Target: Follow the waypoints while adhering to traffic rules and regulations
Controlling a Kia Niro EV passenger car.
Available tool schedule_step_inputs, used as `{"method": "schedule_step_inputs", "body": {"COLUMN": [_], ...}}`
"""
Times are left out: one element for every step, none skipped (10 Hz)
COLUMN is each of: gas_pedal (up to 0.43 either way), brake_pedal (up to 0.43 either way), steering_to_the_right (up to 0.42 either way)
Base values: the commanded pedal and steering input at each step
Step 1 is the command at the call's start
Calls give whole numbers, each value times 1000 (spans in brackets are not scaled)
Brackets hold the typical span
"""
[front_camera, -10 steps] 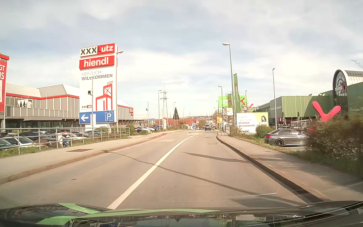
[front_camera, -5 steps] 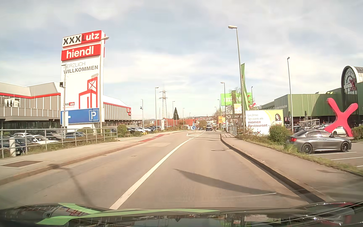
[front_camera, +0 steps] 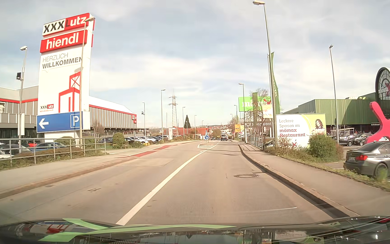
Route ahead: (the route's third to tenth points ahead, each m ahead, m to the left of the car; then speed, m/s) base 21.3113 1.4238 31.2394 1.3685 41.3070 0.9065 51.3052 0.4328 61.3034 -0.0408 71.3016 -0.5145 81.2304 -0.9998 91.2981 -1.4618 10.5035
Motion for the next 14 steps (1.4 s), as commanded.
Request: {"method": "schedule_step_inputs", "body": {"gas_pedal": [28,28,39,39,39,39,47,47,47,47,47,47,47,47], "brake_pedal": [0,0,0,0,0,0,0,0,0,0,0,0,0,0], "steering_to_the_right": [7,7,7,7,7,7,7,7,7,8,9,10,10,12]}}
